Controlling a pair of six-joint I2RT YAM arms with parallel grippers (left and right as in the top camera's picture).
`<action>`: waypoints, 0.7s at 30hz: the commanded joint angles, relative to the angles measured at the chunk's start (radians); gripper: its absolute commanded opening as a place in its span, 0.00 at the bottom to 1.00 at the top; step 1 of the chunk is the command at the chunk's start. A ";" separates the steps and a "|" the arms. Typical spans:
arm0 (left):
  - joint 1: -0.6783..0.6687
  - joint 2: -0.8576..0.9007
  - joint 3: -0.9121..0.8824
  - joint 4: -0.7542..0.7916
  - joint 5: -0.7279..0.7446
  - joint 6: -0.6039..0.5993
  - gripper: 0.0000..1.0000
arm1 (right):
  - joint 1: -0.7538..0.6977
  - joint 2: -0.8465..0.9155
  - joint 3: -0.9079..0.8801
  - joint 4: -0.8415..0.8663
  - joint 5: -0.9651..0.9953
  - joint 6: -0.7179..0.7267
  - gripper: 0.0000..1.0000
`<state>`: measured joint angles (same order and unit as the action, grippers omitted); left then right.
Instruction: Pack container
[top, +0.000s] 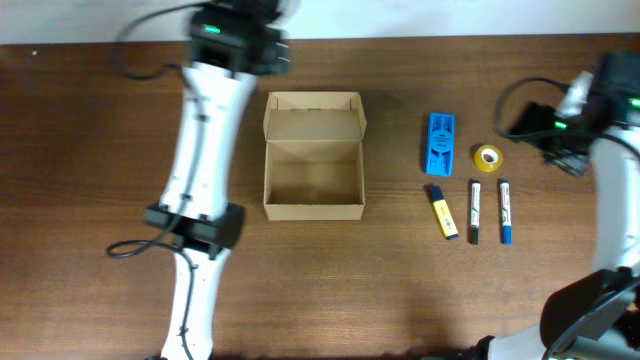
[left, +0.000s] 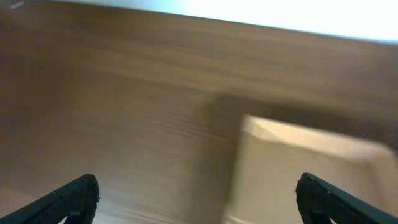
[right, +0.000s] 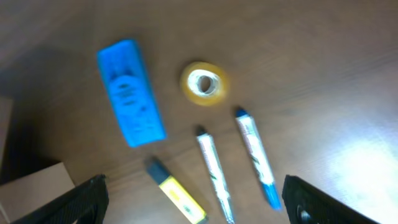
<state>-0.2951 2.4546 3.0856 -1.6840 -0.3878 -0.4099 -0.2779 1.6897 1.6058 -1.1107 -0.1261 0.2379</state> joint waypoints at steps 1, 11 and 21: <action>0.100 -0.043 0.001 -0.003 0.072 0.019 1.00 | 0.116 0.008 0.016 0.033 0.092 0.037 0.90; 0.260 -0.043 -0.014 -0.003 0.101 0.019 1.00 | 0.252 0.219 0.021 0.079 0.112 0.053 0.90; 0.291 -0.043 -0.014 -0.003 0.101 0.019 1.00 | 0.255 0.457 0.228 0.006 0.067 -0.059 0.87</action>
<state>-0.0055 2.4493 3.0760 -1.6844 -0.2947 -0.4065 -0.0322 2.1212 1.7519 -1.0920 -0.0463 0.2276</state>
